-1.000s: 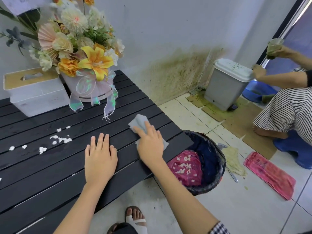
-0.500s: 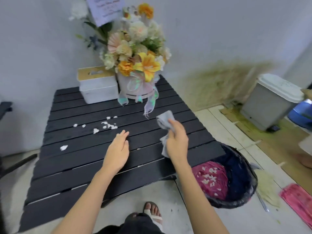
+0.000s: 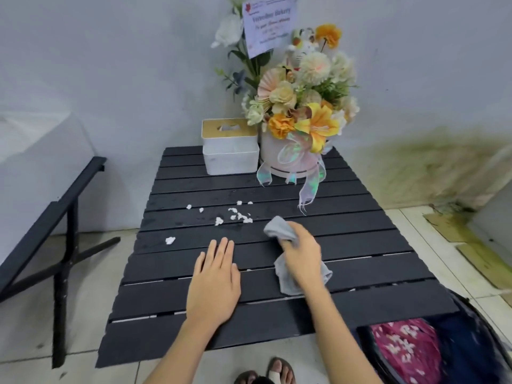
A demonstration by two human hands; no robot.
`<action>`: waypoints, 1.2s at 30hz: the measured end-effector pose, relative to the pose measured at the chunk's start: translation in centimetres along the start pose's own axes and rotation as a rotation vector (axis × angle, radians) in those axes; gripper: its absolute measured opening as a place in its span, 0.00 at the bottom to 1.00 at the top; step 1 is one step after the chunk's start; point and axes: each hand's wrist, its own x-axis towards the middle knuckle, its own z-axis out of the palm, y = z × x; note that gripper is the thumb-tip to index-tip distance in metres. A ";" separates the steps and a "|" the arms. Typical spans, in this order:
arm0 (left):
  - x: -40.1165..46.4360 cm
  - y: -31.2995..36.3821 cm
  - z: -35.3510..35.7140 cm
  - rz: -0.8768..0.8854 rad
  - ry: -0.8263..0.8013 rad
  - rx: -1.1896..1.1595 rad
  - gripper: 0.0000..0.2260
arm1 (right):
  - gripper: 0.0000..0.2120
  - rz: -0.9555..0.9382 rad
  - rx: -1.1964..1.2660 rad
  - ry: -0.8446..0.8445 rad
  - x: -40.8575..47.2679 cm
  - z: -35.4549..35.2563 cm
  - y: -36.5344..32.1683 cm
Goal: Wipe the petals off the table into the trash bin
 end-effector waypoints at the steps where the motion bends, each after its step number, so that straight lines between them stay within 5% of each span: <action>1: 0.0 0.0 0.0 -0.005 -0.002 -0.002 0.23 | 0.12 0.063 0.150 -0.039 0.3 -1.2 0.1; 5: 0.1 0.0 0.0 -0.012 0.012 0.011 0.23 | 0.11 0.063 0.274 -0.163 0.3 -6.0 1.3; 9: 0.2 0.2 0.0 -0.032 0.024 0.012 0.24 | 0.12 0.145 -0.028 -0.422 0.3 -7.6 1.5; 12: 0.1 0.3 0.1 -0.043 0.024 0.002 0.24 | 0.07 0.062 -0.244 -0.427 0.4 -6.4 0.9; 15: 0.2 0.2 0.3 -0.043 0.029 -0.003 0.25 | 0.14 -0.093 -0.398 -0.481 0.6 -4.8 -0.5; 19: 0.2 0.1 0.2 -0.034 0.025 0.005 0.24 | 0.21 -0.191 -0.260 -0.666 0.7 -4.1 -1.8; 24: 0.3 0.2 0.4 -0.036 0.035 -0.007 0.24 | 0.25 -0.107 -0.426 -0.636 2.1 -7.3 0.4; 27: 0.3 0.2 0.4 -0.038 0.032 -0.002 0.24 | 0.10 -0.055 -0.492 -0.627 2.1 -6.8 0.1; 31: 0.3 0.2 0.4 -0.040 0.022 -0.011 0.25 | 0.06 -0.154 -0.579 -0.596 1.8 -4.3 -1.3; 36: 0.4 0.3 0.2 -0.030 0.039 -0.017 0.24 | 0.15 -0.123 -0.633 -0.565 1.9 -5.7 -1.7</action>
